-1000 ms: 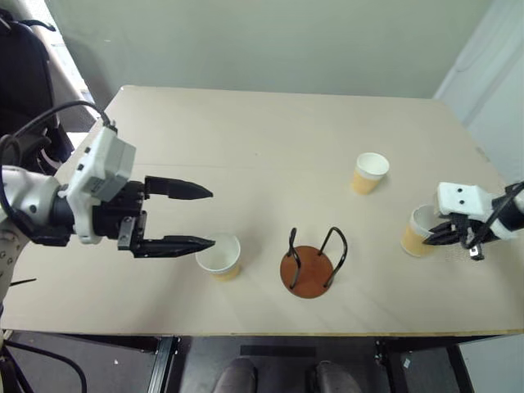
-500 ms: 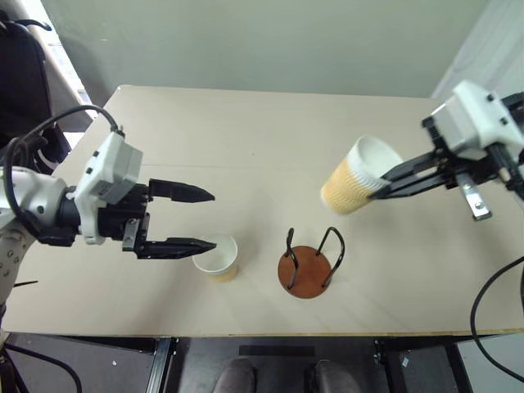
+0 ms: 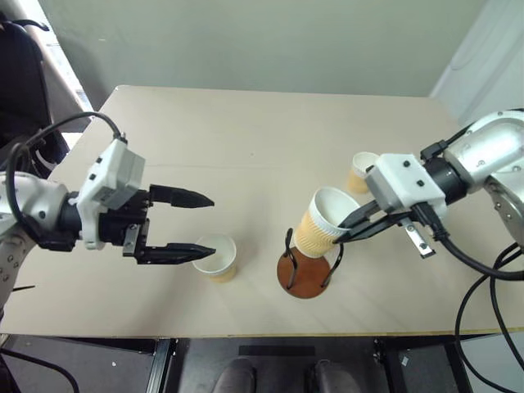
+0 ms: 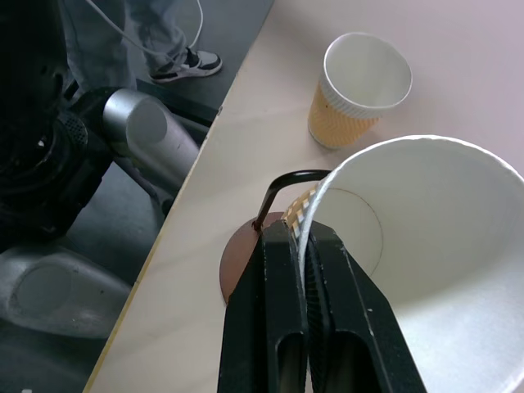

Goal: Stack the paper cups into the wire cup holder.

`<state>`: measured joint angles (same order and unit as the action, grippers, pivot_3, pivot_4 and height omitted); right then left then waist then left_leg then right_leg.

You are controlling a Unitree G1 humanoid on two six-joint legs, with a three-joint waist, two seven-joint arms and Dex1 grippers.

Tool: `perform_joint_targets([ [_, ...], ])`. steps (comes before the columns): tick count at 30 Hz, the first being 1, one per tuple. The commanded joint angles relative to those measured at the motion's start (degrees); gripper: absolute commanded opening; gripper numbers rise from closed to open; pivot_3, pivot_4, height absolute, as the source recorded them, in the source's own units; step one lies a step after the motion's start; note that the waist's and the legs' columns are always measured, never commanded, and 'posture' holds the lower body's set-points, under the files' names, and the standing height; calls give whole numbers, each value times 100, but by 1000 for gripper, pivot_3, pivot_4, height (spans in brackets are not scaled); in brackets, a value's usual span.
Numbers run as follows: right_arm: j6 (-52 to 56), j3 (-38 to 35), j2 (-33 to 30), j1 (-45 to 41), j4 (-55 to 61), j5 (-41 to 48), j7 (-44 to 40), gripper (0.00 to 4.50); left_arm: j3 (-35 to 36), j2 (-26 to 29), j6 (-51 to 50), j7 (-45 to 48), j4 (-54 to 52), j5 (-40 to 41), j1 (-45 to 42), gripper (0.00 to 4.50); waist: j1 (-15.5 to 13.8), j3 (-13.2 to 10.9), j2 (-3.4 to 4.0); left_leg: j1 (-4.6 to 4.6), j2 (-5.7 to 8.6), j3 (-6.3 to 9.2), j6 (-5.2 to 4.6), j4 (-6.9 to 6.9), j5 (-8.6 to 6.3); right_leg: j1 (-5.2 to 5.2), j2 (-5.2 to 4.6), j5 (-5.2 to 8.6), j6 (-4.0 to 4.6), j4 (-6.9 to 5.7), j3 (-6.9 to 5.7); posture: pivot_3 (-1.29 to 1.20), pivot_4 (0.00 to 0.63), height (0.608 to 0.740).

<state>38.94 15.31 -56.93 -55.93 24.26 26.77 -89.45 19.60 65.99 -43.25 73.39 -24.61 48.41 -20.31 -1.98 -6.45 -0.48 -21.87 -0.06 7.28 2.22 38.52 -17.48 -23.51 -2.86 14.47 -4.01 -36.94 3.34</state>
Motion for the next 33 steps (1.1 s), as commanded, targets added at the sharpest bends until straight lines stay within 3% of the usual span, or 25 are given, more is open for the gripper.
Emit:
perform_joint_targets([
  [1,-61,41,4,39,206,-29,13,33,273,96,39,-28,-125,102,31,4176,2,0,0,0,0,0,0,-1,0,0,0,0,0,-1,0,0,150,740],
  [9,-417,349,66,156,128,-484,57,33,352,122,15,-47,-154,148,78,4176,7,0,0,0,-1,-1,0,-3,0,0,0,0,0,-2,0,0,150,740],
  [10,-483,407,86,152,80,-577,67,200,353,130,10,-50,-153,154,76,4176,7,0,0,0,-1,-1,0,-3,0,0,0,0,0,-2,0,0,150,740],
  [14,-590,459,132,154,-4,-729,68,1195,350,151,4,-74,-153,169,75,4176,8,0,0,0,-1,-1,0,-4,0,0,0,0,0,-3,0,0,150,740],
  [20,-762,310,53,48,-352,-859,-33,3443,326,179,18,-104,-134,161,60,4176,6,0,-1,0,-1,0,0,-4,0,1,-1,0,0,-3,0,0,150,740],
  [22,-1134,286,85,-262,-1162,-1257,114,4083,314,181,7,-128,-144,180,40,4176,7,0,0,0,-1,0,0,-5,0,1,-1,0,0,-3,-1,0,150,740],
  [24,-1618,356,154,-532,-1933,-1706,278,4083,307,187,5,-147,-150,197,37,4176,8,0,-1,1,0,-1,0,-3,0,-3,-5,-1,0,-3,0,0,150,740],
  [28,-3278,943,523,-1402,-4889,-3205,1008,4083,262,176,13,-185,-155,205,11,4176,7,1,-1,2,-2,4,2,-7,1,-11,-8,-5,6,-8,-2,0,150,740],
  [33,-4401,1114,1008,-1975,-6902,-3910,1243,4083,246,156,-13,-242,-217,246,16,4176,-17,1,0,-3,-4,5,8,-31,5,-23,-7,-10,16,-33,-8,0,150,740],
])
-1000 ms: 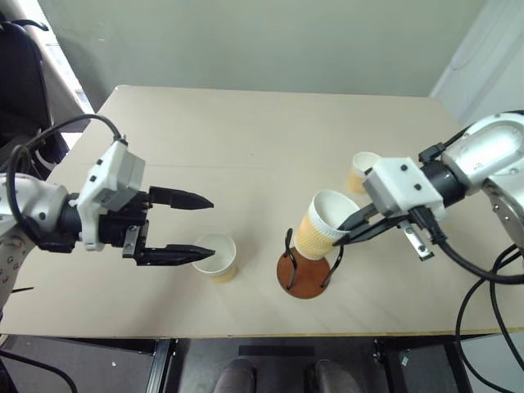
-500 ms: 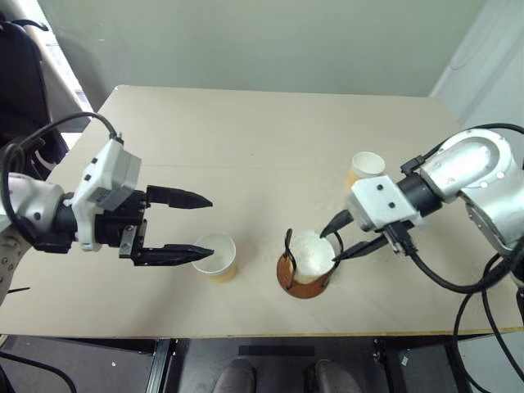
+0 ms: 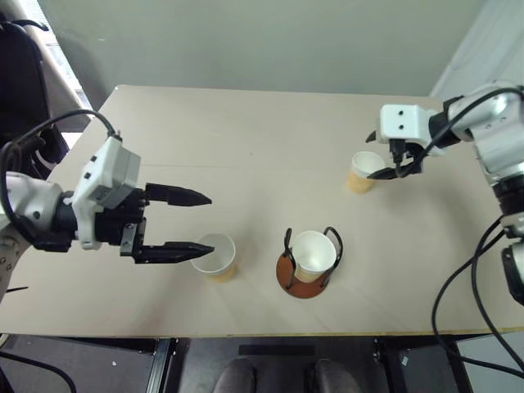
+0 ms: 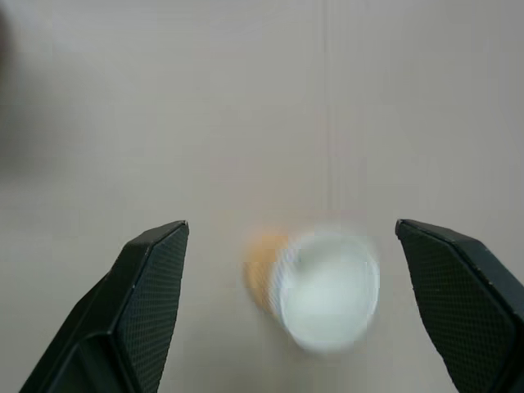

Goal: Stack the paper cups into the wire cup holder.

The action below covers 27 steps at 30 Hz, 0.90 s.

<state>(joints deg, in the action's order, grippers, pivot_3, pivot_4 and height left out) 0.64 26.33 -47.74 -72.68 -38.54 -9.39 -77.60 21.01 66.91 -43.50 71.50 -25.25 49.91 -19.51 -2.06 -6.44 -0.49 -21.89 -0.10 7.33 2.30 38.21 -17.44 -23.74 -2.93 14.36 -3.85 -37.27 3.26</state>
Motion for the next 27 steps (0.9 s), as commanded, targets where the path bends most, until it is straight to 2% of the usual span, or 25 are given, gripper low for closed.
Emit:
perform_joint_targets([
  [1,-711,14,184,-365,-885,-386,115,4083,125,68,-3,-68,-172,111,-44,4176,-17,-1,1,-7,0,-2,3,-7,2,-7,0,0,0,3,-2,0,150,740],
  [11,-1334,9,809,-728,-2464,-978,472,4083,271,106,-75,-162,-300,155,153,4176,-93,-1,2,-15,1,-5,17,-23,-6,-13,0,0,2,26,0,0,150,740],
  [22,-1501,-12,1021,-713,-2962,-1351,614,4083,519,149,-129,-221,-429,244,412,4176,-134,-1,2,-12,0,-7,26,-17,-4,-11,0,-1,3,15,0,0,150,740],
  [27,-1540,-11,1032,-702,-3053,-1469,740,2432,579,181,-156,-268,-482,287,467,4176,-145,-1,2,-12,0,-6,27,-17,-5,-11,0,-1,3,15,-1,0,150,740],
])
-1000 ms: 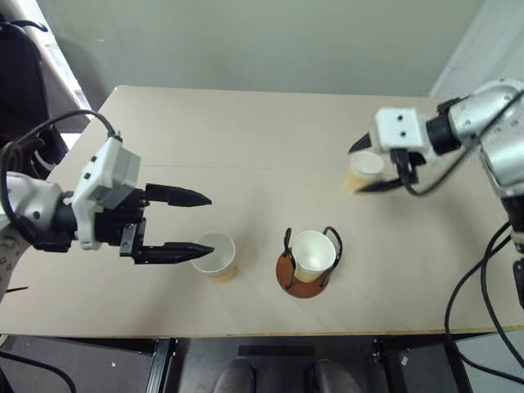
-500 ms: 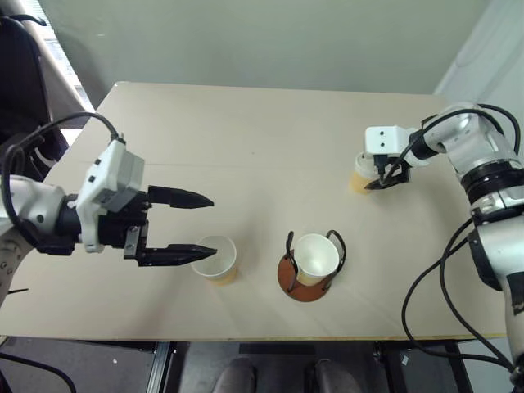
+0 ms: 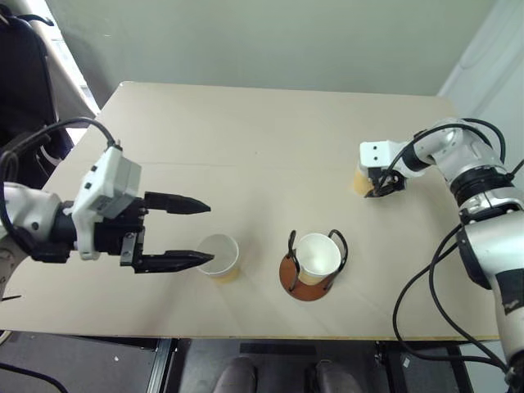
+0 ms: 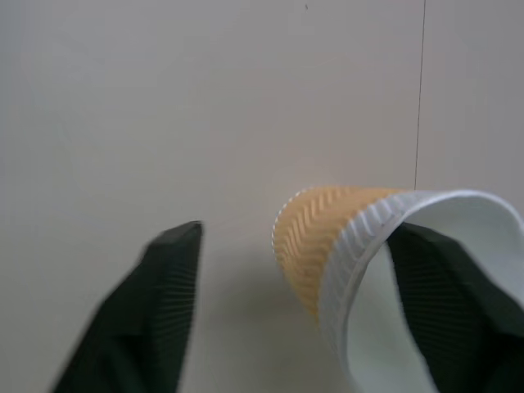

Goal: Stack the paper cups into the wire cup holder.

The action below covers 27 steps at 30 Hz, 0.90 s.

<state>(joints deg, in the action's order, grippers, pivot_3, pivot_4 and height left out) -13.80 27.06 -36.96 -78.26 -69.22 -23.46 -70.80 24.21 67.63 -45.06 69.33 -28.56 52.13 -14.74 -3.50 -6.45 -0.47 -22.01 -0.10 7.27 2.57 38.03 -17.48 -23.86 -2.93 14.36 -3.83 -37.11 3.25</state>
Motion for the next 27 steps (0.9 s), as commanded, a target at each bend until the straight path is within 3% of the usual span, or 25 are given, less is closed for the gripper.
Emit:
perform_joint_targets([
  [1,-103,-101,-40,-143,12,-56,22,2028,257,115,-2,-57,-153,65,-10,4176,-1,0,0,0,0,0,0,0,0,0,0,0,0,0,0,0,150,740],
  [6,-166,-94,-62,-155,44,-112,0,173,215,149,-1,-93,-140,90,-53,4176,-2,0,0,1,0,-1,1,0,0,0,0,0,0,0,0,0,150,740],
  [7,-209,-82,-93,-159,68,-126,-52,52,207,154,2,-98,-138,90,-59,4176,-2,0,0,1,0,-1,1,0,0,0,0,0,0,-1,0,0,150,740],
  [13,-443,-242,-351,-172,615,130,-902,52,162,190,15,-103,-104,83,-111,4176,-1,-1,1,0,0,-2,1,0,0,0,0,0,0,0,0,0,150,740],
  [16,-176,-491,-631,-149,1626,684,-1787,52,148,216,8,-88,-81,84,-132,4176,2,-1,2,0,0,-4,1,-2,0,0,0,0,0,4,-1,0,150,740],
  [18,277,-452,-869,-50,2467,1328,-2126,52,125,227,18,-76,-63,68,-139,4176,8,-2,4,-1,0,-7,2,-1,0,0,1,0,1,6,0,0,150,740],
  [21,1830,-1,-1737,73,5047,3688,-2170,52,-30,242,94,-22,25,-44,-193,4176,12,-10,19,-7,-4,-9,5,-1,2,1,7,2,4,16,0,0,150,740],
  [23,2572,97,-2105,172,6237,4788,-2170,52,-113,231,127,-11,52,-78,-241,4176,23,-10,20,-10,-7,-26,7,-1,3,3,16,6,11,17,2,0,150,740],
  [27,3268,95,-2437,375,7421,5748,-2170,52,-203,222,157,-5,82,-104,-300,4176,75,-10,5,18,-46,-19,22,6,-2,37,57,19,34,25,6,0,150,740],
])
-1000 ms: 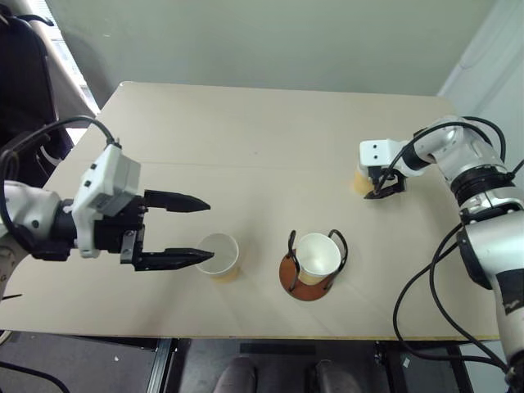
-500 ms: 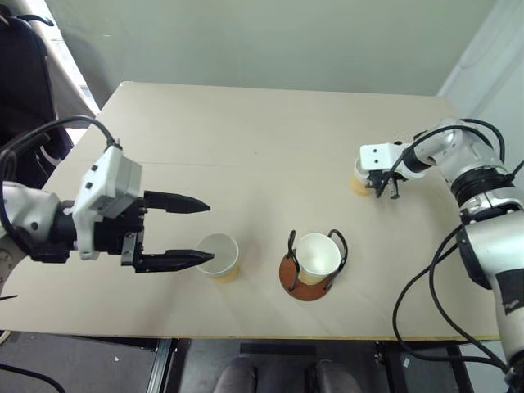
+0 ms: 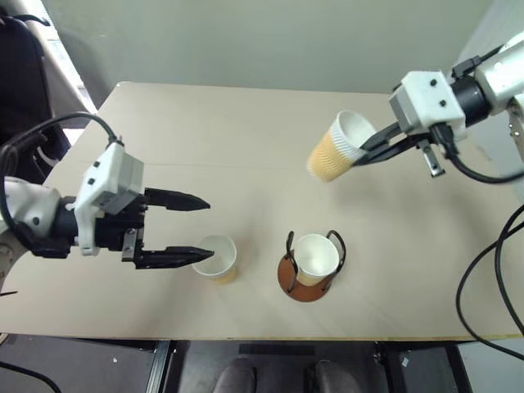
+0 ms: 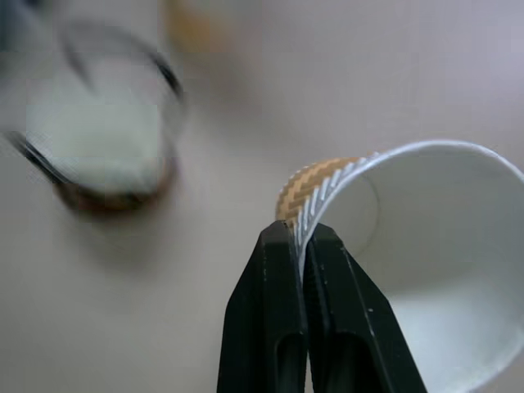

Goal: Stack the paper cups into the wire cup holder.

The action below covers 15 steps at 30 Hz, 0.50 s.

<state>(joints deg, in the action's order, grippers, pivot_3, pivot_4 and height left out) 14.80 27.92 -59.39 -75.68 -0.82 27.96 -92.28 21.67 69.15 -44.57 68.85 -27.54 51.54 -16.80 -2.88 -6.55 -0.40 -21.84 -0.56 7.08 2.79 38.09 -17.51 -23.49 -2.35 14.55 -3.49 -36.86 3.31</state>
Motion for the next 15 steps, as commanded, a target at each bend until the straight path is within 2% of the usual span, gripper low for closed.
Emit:
perform_joint_targets([
  [1,522,7,-228,224,859,736,-22,52,45,71,114,55,-19,-50,-87,4176,24,-1,-3,4,-7,7,0,7,0,0,2,1,1,-6,2,0,150,740],
  [5,579,121,-273,565,1375,660,-22,52,23,79,129,84,-19,-67,-71,4176,72,-3,-4,32,-12,6,8,9,6,2,5,11,19,-17,9,0,150,740],
  [15,358,345,-145,798,1398,64,-22,52,128,70,70,52,-132,-66,37,4176,128,-2,-4,51,-21,9,12,-1,8,-8,12,27,48,-68,5,0,150,740],
])
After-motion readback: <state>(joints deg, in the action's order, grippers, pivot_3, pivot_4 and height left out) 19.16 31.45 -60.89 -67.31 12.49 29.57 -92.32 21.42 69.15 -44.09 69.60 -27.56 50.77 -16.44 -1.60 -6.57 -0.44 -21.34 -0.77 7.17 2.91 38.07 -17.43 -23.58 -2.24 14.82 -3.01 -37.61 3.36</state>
